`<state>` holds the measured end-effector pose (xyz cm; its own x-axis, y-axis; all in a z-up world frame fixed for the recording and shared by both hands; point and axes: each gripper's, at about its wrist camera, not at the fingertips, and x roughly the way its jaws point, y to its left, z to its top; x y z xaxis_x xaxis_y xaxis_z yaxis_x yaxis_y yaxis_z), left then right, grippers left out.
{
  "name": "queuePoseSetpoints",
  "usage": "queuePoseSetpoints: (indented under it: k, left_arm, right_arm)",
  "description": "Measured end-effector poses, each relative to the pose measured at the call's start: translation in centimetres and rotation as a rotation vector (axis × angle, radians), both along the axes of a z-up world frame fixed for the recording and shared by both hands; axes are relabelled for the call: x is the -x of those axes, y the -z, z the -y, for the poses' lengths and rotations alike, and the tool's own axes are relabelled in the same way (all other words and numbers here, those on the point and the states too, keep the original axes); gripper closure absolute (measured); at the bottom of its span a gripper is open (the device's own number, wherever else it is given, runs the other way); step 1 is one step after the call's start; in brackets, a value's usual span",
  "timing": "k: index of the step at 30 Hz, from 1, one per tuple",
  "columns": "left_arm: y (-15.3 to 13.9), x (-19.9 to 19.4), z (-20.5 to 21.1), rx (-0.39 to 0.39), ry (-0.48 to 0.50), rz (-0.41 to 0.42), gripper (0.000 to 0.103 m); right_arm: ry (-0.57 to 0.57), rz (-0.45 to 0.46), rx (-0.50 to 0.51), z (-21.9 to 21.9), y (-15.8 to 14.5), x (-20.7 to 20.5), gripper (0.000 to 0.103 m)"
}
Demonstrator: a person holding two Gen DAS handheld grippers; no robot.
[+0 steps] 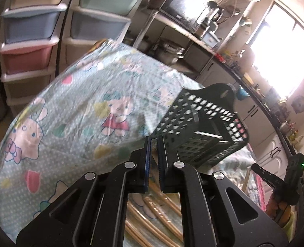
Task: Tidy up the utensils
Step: 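Lower the left tool and grasp a wrapped chopstick while the right tool grasps another, then lift the chopstick with the left tool toward the caddy while the right tool carries its chopstick there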
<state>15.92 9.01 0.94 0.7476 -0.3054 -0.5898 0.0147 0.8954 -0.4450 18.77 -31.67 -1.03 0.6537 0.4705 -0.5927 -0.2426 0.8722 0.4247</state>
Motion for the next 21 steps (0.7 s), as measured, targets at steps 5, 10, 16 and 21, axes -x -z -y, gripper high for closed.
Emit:
queuePoseSetpoints:
  k: [5, 10, 16, 21]
  left_arm:
    - [-2.2, 0.9, 0.9, -0.003, 0.028, 0.057, 0.100]
    - [-4.3, 1.5, 1.9, -0.006, 0.062, 0.111, 0.100]
    - [-6.1, 1.7, 3.5, -0.007, 0.112, 0.147, 0.100]
    - [-7.1, 1.6, 4.7, -0.009, 0.149, 0.168, 0.100]
  right_arm:
    - [-0.012, 0.064, -0.027, -0.2, -2.5, 1.3, 0.102]
    - [-0.034, 0.125, -0.032, -0.7, -4.8, 2.5, 0.102]
    - [-0.053, 0.191, -0.031, -1.3, -7.2, 3.6, 0.102]
    - [-0.067, 0.223, -0.029, -2.0, -8.5, 3.9, 0.102]
